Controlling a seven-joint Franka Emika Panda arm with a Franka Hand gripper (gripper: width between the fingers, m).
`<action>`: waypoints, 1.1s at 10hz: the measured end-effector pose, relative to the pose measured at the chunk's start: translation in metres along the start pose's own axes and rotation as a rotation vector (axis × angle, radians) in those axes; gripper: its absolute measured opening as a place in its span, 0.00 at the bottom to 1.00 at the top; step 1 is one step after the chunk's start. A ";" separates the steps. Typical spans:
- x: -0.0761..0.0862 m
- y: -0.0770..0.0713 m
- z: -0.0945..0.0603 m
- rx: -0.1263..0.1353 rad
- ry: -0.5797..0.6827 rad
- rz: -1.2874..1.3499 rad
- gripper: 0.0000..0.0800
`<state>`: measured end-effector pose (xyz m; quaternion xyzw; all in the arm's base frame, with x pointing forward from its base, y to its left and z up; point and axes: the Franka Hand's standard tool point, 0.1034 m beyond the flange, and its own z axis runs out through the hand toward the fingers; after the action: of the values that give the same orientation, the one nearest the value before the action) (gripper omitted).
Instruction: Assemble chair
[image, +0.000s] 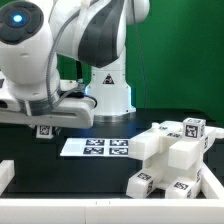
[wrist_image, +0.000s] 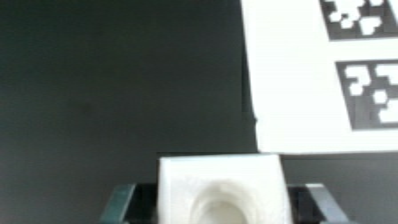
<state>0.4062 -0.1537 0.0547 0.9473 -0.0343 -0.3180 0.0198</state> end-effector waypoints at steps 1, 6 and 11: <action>0.001 -0.001 -0.001 -0.002 0.055 -0.005 0.34; 0.037 -0.061 0.006 0.054 0.489 0.093 0.34; 0.026 -0.038 0.016 -0.062 0.733 0.086 0.34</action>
Offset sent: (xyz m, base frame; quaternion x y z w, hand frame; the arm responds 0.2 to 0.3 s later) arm 0.0232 0.0594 -0.0298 0.0577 0.1752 0.0733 0.9801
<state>0.4187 -0.1182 0.0241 0.9949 -0.0550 0.0426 0.0729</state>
